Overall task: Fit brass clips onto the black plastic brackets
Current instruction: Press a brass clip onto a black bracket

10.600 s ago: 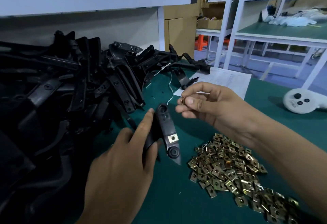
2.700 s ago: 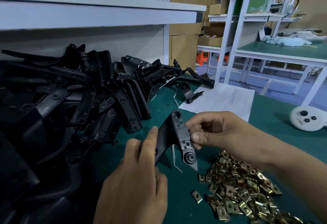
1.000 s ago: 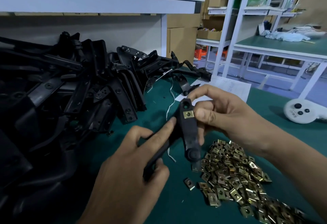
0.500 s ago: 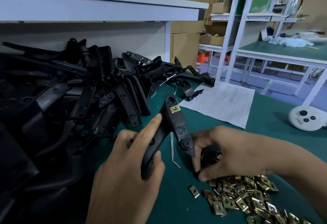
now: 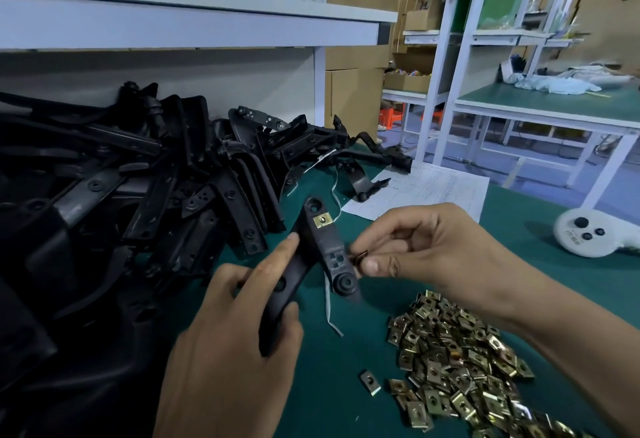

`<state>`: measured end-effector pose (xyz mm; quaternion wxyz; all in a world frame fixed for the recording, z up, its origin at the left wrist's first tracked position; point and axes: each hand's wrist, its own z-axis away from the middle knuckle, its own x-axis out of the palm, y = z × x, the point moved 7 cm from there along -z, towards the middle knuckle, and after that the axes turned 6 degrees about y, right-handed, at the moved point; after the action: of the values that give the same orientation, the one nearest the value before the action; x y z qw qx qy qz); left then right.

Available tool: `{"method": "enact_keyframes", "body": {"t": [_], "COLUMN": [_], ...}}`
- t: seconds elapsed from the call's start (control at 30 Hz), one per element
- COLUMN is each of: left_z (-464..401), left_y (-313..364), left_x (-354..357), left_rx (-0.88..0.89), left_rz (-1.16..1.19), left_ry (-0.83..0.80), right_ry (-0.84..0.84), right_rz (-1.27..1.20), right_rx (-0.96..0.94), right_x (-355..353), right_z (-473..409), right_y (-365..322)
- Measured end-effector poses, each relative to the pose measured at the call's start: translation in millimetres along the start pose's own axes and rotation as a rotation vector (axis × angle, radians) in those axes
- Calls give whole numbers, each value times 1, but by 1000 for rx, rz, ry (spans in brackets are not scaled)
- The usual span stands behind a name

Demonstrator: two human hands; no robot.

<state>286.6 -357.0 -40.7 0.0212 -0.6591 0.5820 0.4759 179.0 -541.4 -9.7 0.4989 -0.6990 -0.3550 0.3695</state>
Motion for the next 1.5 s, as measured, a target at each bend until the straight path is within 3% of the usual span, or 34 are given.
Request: {"method": "enact_keyframes", "body": {"t": [0.23, 0.57, 1.5], "left_z": [0, 0, 2], "left_y": [-3, -4, -1], "left_x": [1, 1, 1], "left_rx": [-9, -19, 68], "left_rz": [4, -9, 14], "left_ry": [-6, 4, -27], "right_ry": [72, 18, 14], "right_rz": [-174, -23, -198], "right_rx": [38, -16, 5], "right_x": [5, 16, 15], "right_z": [0, 1, 0], "right_y": [4, 1, 5]}}
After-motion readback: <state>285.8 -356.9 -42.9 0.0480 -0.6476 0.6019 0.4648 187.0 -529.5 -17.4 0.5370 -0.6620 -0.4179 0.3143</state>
